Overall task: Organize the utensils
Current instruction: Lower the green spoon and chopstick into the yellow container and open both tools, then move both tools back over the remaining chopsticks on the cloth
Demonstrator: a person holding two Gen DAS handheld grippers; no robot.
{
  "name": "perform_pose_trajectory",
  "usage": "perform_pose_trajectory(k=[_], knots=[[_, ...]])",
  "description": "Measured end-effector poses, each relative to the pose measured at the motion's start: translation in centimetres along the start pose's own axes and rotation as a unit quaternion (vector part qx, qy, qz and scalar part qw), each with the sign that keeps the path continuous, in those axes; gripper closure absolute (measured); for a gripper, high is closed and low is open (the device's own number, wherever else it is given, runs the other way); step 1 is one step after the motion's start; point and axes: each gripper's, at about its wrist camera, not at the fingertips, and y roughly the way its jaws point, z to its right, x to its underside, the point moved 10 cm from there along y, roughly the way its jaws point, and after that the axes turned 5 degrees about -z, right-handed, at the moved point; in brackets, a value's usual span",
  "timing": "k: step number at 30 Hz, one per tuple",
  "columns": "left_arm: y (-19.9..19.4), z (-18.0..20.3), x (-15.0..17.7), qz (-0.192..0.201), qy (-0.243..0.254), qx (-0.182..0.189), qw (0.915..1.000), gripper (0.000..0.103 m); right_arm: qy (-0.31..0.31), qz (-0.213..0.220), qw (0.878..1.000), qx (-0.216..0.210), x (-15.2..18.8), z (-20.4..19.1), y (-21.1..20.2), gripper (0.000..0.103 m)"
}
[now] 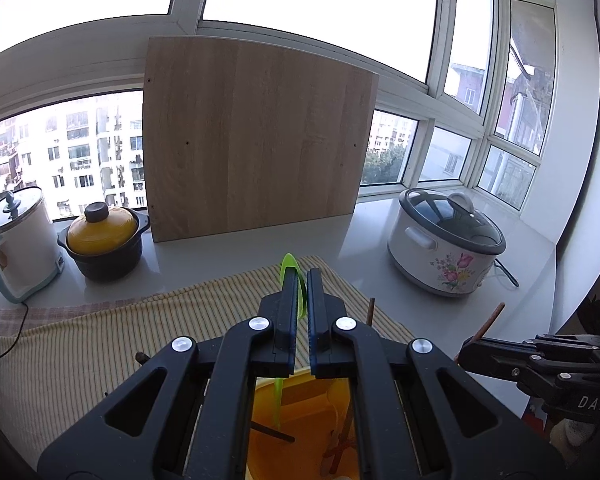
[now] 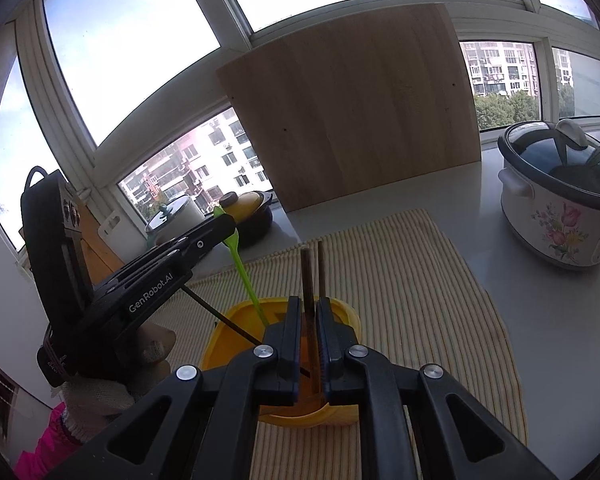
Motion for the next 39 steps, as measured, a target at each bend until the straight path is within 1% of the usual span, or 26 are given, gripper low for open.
perform_pose_trajectory(k=[3, 6, 7, 8, 9, 10, 11, 12, 13, 14, 27, 32, 39], knots=[[-0.2, -0.2, 0.3, -0.004, 0.000, 0.000, 1.0000, 0.102, 0.004, -0.007, 1.000, 0.003, 0.6, 0.1, 0.5, 0.091], [-0.5, -0.6, 0.6, -0.009, -0.009, 0.007, 0.9999, 0.102, 0.007, -0.009, 1.000, 0.008, 0.9, 0.2, 0.7, 0.089], [-0.7, -0.7, 0.6, -0.010, -0.011, 0.010, 0.9998, 0.101, 0.008, -0.008, 1.000, 0.010, 1.0, 0.2, 0.7, 0.088], [-0.8, -0.8, 0.8, -0.011, -0.012, 0.012, 0.9998, 0.101, 0.008, -0.006, 1.000, 0.012, 1.0, 0.3, 0.6, 0.084], [-1.0, -0.9, 0.8, -0.012, -0.013, 0.013, 0.9998, 0.098, 0.008, -0.005, 1.000, 0.014, 1.1, 0.2, 0.5, 0.081], [-1.2, -1.1, 0.9, -0.012, -0.015, 0.013, 0.9997, 0.091, 0.007, -0.003, 1.000, 0.016, 1.0, 0.2, 0.3, 0.081], [-1.4, -1.3, 0.9, -0.011, -0.016, 0.014, 0.9997, 0.085, 0.006, -0.001, 1.000, 0.018, 1.0, 0.1, 0.2, 0.081], [-1.7, -1.4, 1.0, -0.011, -0.018, 0.017, 0.9996, 0.076, 0.005, 0.001, 1.000, 0.020, 1.0, 0.1, 0.1, 0.079], [-1.9, -1.6, 1.0, -0.012, -0.021, 0.020, 0.9995, 0.074, 0.005, 0.003, 1.000, 0.021, 0.9, 0.0, -0.1, 0.078], [-2.1, -1.7, 1.0, -0.012, -0.022, 0.021, 0.9995, 0.074, 0.004, 0.005, 1.000, 0.022, 0.9, 0.0, -0.2, 0.075], [-4.7, -3.6, 2.3, -0.013, -0.026, 0.015, 0.9995, 0.074, -0.020, 0.001, 0.999, 0.027, 1.7, -2.2, -0.3, 0.075], [-6.3, -5.5, 2.6, -0.011, -0.031, 0.004, 0.9995, 0.074, -0.033, 0.005, 0.999, 0.023, 2.0, -3.6, -0.8, 0.075], [-9.7, -9.2, 3.5, 0.002, -0.051, -0.003, 0.9987, 0.074, -0.058, 0.008, 0.998, 0.014, 3.0, -6.3, -1.3, 0.075]])
